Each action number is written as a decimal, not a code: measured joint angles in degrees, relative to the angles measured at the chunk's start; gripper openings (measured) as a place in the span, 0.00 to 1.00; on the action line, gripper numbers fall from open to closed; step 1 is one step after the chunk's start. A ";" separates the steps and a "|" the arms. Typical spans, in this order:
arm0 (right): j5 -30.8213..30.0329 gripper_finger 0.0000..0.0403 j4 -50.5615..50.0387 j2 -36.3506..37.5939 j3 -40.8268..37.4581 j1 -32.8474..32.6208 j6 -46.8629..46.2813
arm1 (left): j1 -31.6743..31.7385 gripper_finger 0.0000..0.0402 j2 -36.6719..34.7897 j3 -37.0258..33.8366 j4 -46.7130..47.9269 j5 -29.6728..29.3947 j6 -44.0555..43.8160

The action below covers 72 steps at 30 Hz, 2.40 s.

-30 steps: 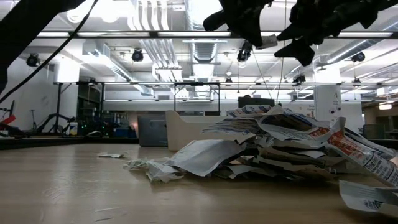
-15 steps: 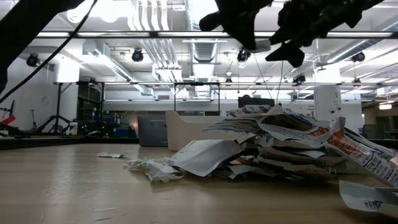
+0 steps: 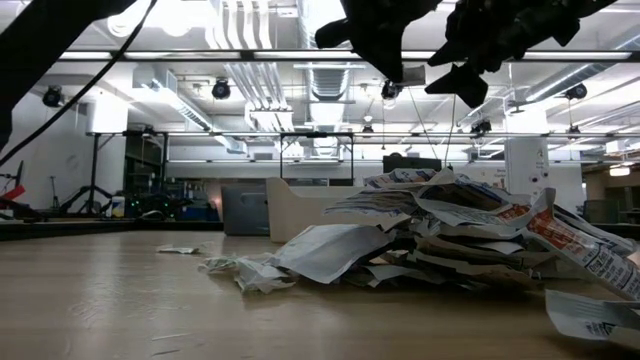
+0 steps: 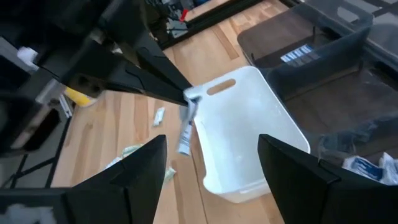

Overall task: Pick & Place First Aid Supplies
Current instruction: Put the white alcohol pad into the right black bin

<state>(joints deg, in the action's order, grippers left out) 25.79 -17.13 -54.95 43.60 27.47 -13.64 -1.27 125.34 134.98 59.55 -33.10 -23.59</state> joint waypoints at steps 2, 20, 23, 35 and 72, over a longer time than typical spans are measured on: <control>0.13 0.62 0.27 -0.36 0.19 -0.14 -0.60 | 0.09 0.00 0.00 0.00 0.00 0.00 0.00; 0.19 0.55 3.00 -0.64 0.25 -0.33 -1.37 | 0.30 0.00 -0.02 -0.07 -5.58 1.73 2.15; 0.14 0.50 2.97 -0.64 0.25 -0.33 -1.37 | 0.30 0.00 -0.02 -0.07 -5.58 1.73 1.88; -0.29 0.09 2.92 -0.64 0.25 -0.33 0.79 | 0.32 0.00 -0.02 -0.07 -6.53 1.73 1.70; -24.61 0.02 -3.87 -6.90 6.41 8.02 7.41 | -2.29 0.10 -7.96 -5.19 28.57 -10.71 -13.96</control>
<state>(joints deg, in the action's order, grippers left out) 1.18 -21.00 -61.85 50.01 35.49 -6.23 -3.56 117.38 129.78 88.13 -43.81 -37.56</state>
